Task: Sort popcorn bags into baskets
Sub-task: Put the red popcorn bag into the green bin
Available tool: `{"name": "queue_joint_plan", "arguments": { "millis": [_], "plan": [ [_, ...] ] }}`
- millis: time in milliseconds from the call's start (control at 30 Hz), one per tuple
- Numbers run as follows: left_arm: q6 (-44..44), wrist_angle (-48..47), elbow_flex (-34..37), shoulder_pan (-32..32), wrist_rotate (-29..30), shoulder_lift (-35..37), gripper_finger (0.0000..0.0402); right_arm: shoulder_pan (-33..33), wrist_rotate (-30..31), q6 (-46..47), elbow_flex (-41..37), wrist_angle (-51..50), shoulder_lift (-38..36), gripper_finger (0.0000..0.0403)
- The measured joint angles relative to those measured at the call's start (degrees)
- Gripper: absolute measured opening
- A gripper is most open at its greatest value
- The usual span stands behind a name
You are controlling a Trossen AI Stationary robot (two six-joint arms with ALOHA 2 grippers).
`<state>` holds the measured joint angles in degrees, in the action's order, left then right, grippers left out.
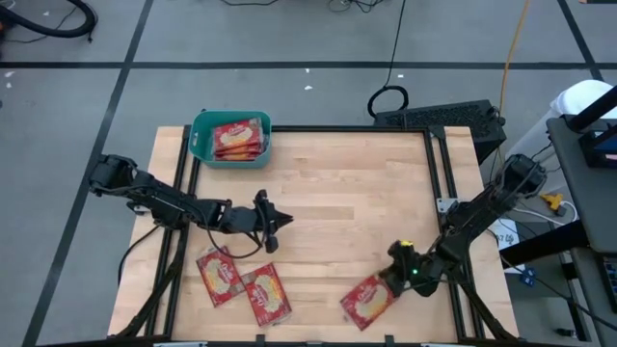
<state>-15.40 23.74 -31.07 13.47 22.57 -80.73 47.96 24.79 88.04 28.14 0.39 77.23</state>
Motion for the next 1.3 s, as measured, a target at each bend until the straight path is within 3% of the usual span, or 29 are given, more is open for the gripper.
{"name": "queue_joint_plan", "arguments": {
  "millis": [133, 400, 733, 933, 1300],
  "plan": [
    [0.55, 4.06, 0.0, -0.02, -0.78, 0.0, 0.0065, -4.07, 7.43, -9.32, 0.04, 1.45, -1.59, 0.0001],
    [-0.03, 8.45, 0.0, -0.02, -1.57, 0.0, 0.0167, -13.66, 18.5, -32.61, 0.09, 7.42, -4.91, 0.0],
    [-1.26, 13.47, 0.02, -1.78, -1.27, -2.38, 0.0272, -26.78, 20.37, -64.3, 0.11, 24.6, -4.9, 0.0],
    [-0.01, 15.63, 0.11, -2.83, -0.51, -7.32, 0.0277, -32.25, 20.13, -74.38, 0.13, 30.13, -4.9, 0.0],
    [3.36, 27.27, -0.04, -7.67, 2.97, -19.68, 0.0226, -37.97, 10.95, -76.79, 0.13, 31.08, -4.0, 0.0]
  ]
}}
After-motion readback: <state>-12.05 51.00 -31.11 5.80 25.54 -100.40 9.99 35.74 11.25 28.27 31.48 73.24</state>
